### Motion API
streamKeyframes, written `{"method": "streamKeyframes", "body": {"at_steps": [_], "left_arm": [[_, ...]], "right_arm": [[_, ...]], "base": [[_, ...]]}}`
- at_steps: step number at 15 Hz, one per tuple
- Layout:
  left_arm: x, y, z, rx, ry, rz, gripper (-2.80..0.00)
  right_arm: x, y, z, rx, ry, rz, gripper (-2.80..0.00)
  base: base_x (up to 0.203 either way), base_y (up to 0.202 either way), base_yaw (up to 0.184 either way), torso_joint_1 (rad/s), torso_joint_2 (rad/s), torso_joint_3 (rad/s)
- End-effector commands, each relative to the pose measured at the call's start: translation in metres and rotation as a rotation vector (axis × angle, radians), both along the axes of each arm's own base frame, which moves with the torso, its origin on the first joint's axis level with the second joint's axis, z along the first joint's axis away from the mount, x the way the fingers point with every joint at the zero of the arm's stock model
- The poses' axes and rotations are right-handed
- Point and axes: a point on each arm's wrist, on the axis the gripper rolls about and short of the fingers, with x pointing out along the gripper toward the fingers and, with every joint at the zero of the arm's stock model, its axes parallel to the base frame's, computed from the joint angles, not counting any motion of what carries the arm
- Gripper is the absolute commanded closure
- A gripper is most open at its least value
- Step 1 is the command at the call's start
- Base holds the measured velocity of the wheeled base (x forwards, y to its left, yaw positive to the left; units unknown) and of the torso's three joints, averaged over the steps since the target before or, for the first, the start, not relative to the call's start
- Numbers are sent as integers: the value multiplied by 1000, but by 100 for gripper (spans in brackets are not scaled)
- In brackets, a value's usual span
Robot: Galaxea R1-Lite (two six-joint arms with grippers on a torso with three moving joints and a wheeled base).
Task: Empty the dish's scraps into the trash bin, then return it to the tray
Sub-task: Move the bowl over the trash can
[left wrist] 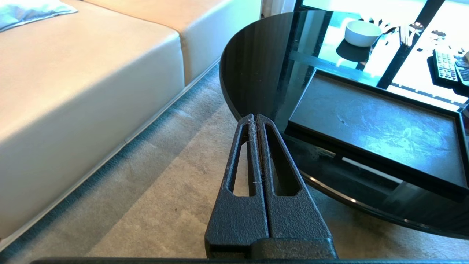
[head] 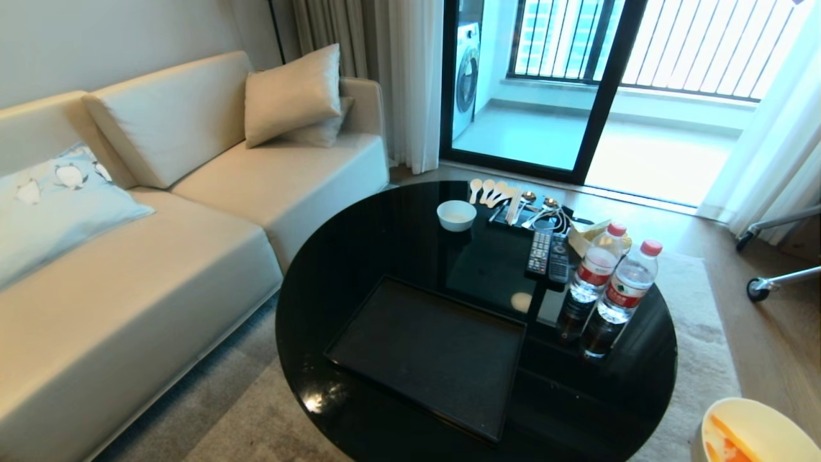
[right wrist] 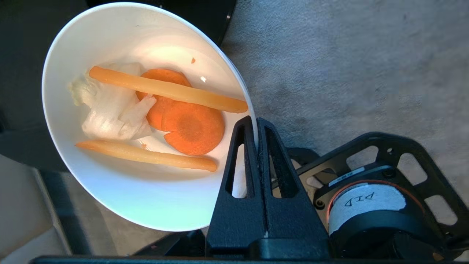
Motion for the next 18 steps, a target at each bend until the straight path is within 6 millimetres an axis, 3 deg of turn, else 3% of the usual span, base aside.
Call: {"method": "streamKeyframes", "body": {"at_steps": [1, 7, 18], "left_arm": [[0, 0, 0, -1, -1, 1, 0], [0, 0, 0, -1, -1, 1, 0], [0, 0, 0, -1, -1, 1, 0]], "right_arm": [[6, 1, 2, -72, -11, 102, 0], [29, 6, 8, -204, -100, 274, 0], [30, 8, 6, -332, -85, 436, 0]], "base": [[0, 0, 0, 0, 0, 0], [0, 0, 0, 0, 0, 0], [0, 0, 0, 0, 0, 0]]}}
